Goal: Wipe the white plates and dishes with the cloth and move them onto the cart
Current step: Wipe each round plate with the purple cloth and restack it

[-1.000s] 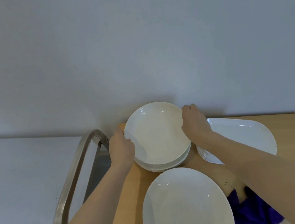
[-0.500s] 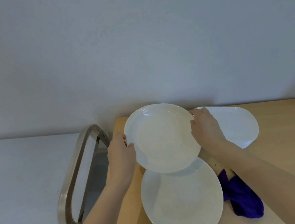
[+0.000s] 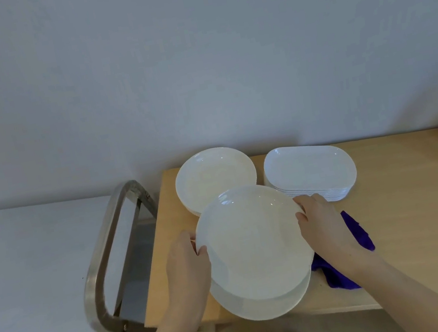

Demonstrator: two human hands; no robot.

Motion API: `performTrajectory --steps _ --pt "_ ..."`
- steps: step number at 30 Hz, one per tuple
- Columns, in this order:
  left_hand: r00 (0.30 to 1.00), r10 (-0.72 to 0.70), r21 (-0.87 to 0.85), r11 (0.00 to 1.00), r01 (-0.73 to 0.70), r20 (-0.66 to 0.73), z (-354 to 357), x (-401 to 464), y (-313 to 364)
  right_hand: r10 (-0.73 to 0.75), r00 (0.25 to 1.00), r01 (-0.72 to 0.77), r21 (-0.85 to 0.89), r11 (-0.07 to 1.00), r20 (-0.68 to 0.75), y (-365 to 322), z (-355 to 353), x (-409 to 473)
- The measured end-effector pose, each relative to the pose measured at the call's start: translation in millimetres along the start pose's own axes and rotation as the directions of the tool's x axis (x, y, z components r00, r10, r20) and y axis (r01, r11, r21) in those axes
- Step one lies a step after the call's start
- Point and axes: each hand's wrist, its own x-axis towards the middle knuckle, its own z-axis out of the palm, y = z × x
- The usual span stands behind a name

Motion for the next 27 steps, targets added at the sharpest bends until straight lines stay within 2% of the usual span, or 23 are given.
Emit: performTrajectory --steps 5,12,17,19,22,24,25,26,27 --pt "1.000 -0.003 0.078 0.997 0.001 0.023 6 -9 -13 0.066 0.997 -0.071 0.166 0.984 0.037 6 7 -21" --pt "0.999 -0.005 0.122 0.992 -0.002 0.054 15 -15 -25 0.094 0.994 -0.097 0.069 0.993 0.050 16 25 -29" --pt "0.997 -0.022 0.120 0.993 0.013 0.069 20 -16 -30 -0.001 0.999 0.007 -0.125 0.992 0.048 17 30 -31" --pt "0.998 -0.024 0.115 0.993 0.016 0.066 21 -16 -31 -0.058 0.987 0.103 -0.314 0.944 0.150 14 30 -30" --pt "0.998 -0.024 0.109 0.994 0.017 0.054 22 -12 -33 -0.032 0.972 0.153 -0.526 0.837 0.231 9 25 -28" --pt "0.998 -0.013 0.110 0.994 0.007 0.054 22 -10 -33 -0.011 0.972 0.161 -0.627 0.762 0.237 5 26 -27" --pt "0.998 -0.012 0.119 0.993 0.005 0.057 21 -9 -33 0.058 0.974 0.098 -0.638 0.764 0.219 1 22 -28" --pt "0.998 -0.012 0.128 0.992 0.004 0.059 21 -7 -33 -0.010 0.971 0.172 -0.671 0.722 0.238 3 27 -27" --pt "0.998 -0.015 0.130 0.992 0.007 0.058 20 -6 -34 0.055 0.967 0.124 -0.648 0.752 0.249 2 29 -28"
